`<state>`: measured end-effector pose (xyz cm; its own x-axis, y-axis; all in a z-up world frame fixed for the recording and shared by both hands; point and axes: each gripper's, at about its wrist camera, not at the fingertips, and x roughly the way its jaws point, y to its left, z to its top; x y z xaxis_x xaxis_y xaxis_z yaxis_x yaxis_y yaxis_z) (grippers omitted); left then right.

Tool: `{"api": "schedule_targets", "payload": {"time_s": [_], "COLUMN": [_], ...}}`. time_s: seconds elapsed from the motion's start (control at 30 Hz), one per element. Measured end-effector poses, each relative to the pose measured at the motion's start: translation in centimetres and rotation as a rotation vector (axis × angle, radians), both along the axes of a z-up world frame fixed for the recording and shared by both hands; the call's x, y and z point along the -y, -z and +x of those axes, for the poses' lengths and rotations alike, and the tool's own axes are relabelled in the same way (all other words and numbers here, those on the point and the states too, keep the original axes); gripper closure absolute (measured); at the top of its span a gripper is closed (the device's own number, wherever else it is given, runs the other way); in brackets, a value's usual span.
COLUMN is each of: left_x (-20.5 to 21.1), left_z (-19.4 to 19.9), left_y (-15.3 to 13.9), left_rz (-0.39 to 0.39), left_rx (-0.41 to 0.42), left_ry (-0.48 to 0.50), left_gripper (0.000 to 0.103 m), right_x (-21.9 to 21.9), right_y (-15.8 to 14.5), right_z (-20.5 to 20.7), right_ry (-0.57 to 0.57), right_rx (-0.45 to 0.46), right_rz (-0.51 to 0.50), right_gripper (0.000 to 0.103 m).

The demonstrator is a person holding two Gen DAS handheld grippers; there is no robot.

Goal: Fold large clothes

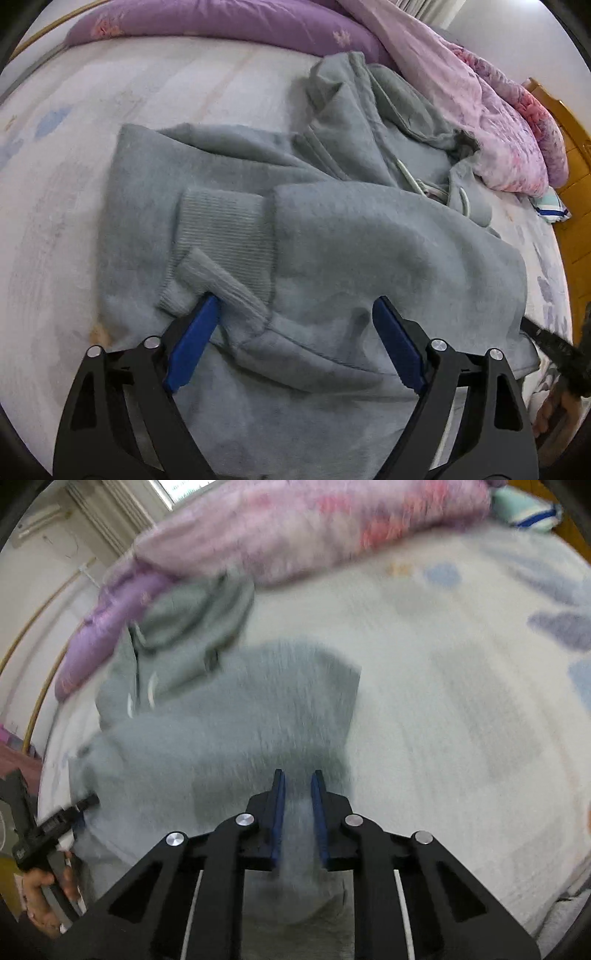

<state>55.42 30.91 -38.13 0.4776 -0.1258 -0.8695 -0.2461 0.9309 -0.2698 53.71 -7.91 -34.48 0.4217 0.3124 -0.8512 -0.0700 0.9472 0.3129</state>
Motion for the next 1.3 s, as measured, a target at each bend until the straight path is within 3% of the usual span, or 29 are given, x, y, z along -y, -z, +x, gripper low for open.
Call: {"api": "schedule_targets", "payload": {"time_s": [0.13, 0.3, 0.37, 0.4, 0.47, 0.67, 0.9, 1.3], "left_x": [-0.9, -1.4, -1.6, -1.7, -1.7, -0.9, -0.7, 2.6], "left_z": [-0.3, -0.5, -0.3, 0.0, 1.2, 7.4, 14.5, 22.5], "left_y": [-0.2, -2.0, -3.5, -4.3, -5.7, -6.7, -4.8, -2.6], "left_rz": [0.029, -0.063, -0.088, -0.081, -0.045, 0.086, 0.125, 0.291], "left_rx": [-0.002, 0.028, 0.088, 0.122, 0.164, 0.165, 0.116, 0.126], "left_ry": [-0.005, 0.008, 0.034, 0.04, 0.033, 0.067, 0.047, 0.082], "left_gripper": [0.025, 0.022, 0.021, 0.021, 0.015, 0.014, 0.014, 0.014], "right_x": [-1.9, -1.1, -1.1, -1.3, -1.9, -4.3, -5.2, -6.3], "right_y": [1.0, -1.2, -2.7, -3.5, -4.3, -4.6, -2.5, -1.0], "right_z": [-0.8, -0.8, -0.2, 0.3, 1.9, 9.2, 17.3, 23.3], "right_ry": [-0.067, -0.05, -0.06, -0.066, -0.087, -0.07, -0.007, -0.029], "right_rx": [0.015, 0.031, 0.085, 0.11, 0.129, 0.156, 0.166, 0.165], "right_rz": [-0.101, -0.044, -0.015, -0.005, 0.039, 0.073, 0.052, 0.028], "right_gripper": [0.088, 0.084, 0.071, 0.056, 0.053, 0.05, 0.045, 0.045]}}
